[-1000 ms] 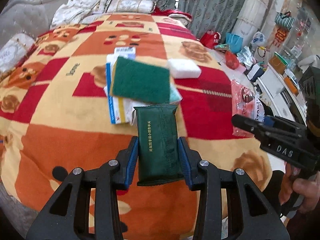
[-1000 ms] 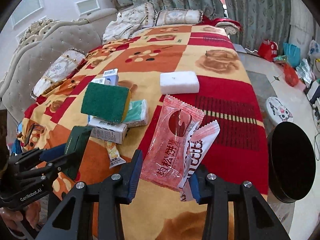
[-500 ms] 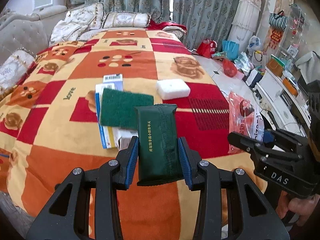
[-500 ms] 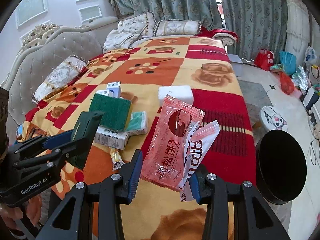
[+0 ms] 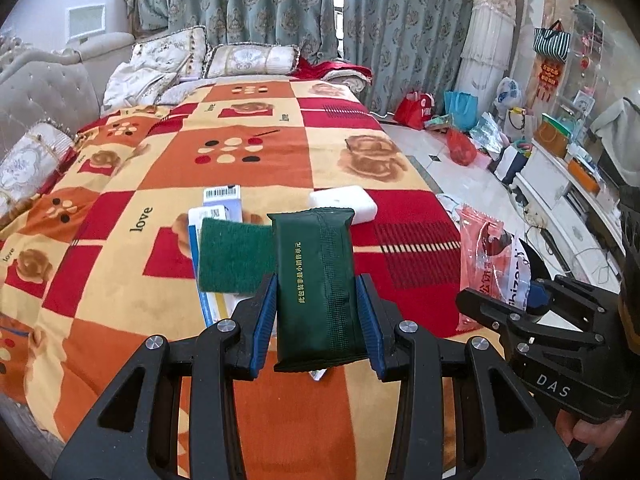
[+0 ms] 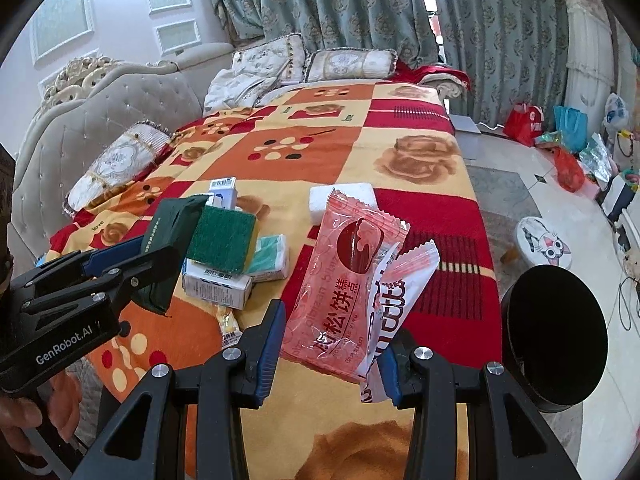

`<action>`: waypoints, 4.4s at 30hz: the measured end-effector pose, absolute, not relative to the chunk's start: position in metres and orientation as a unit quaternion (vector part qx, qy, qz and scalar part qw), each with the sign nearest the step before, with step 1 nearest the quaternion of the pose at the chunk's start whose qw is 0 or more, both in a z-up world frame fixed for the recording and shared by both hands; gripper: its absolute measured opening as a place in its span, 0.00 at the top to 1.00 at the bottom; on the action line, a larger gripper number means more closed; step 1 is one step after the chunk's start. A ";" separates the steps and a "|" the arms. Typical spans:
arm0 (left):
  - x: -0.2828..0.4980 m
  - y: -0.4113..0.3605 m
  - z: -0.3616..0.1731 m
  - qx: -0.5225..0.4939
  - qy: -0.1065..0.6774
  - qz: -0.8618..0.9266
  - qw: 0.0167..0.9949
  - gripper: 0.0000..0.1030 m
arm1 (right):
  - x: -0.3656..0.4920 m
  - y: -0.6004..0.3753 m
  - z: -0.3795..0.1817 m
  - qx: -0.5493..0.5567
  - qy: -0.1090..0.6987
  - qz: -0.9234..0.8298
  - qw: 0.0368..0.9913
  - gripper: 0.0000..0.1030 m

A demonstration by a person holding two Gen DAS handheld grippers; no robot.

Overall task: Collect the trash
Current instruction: 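Lift the green pouch and pink wrapper and carry both over the black bin, then open both tools to drop the pouch and wrapper into the bin, then move both open tools back over the trash on the blanket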

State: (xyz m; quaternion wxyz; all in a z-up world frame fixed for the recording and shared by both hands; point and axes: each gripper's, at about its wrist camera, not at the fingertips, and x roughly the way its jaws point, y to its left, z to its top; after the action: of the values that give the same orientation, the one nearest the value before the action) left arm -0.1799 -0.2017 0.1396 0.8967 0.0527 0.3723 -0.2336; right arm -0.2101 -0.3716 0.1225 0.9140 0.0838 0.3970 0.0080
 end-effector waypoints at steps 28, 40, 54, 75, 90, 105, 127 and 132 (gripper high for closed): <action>-0.178 -0.265 0.145 0.060 0.370 -0.281 0.884 0.64 | -0.222 -0.422 0.124 0.095 0.394 -0.044 0.913 0.60; -0.184 -0.311 0.140 0.068 0.380 -0.310 0.869 0.64 | -0.238 -0.468 0.119 0.118 0.394 -0.082 0.908 0.60; -0.192 -0.379 0.132 0.083 0.392 -0.347 0.848 0.64 | -0.257 -0.526 0.111 0.143 0.396 -0.129 0.898 0.60; -0.189 -0.458 0.101 0.101 0.419 -0.374 0.821 0.64 | -0.276 -0.599 0.084 0.185 0.408 -0.180 0.876 0.60; -0.181 -0.495 0.089 0.063 0.445 -0.423 0.787 0.62 | -0.274 -0.626 0.067 0.193 0.413 -0.187 0.870 0.53; -0.181 -0.468 0.098 0.052 0.437 -0.390 0.809 0.44 | -0.281 -0.622 0.060 0.206 0.417 -0.188 0.865 0.34; -0.169 -0.361 0.112 0.069 0.407 -0.299 0.860 0.44 | -0.251 -0.532 0.081 0.172 0.417 -0.124 0.884 0.32; -0.165 -0.329 0.114 0.062 0.407 -0.280 0.867 0.44 | -0.239 -0.502 0.083 0.161 0.421 -0.098 0.887 0.30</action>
State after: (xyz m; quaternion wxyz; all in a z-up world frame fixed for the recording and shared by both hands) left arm -0.1652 -0.3293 0.1138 0.8673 0.0617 0.4070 -0.2799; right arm -0.2390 -0.5021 0.0830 0.8872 0.1610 0.4212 -0.0976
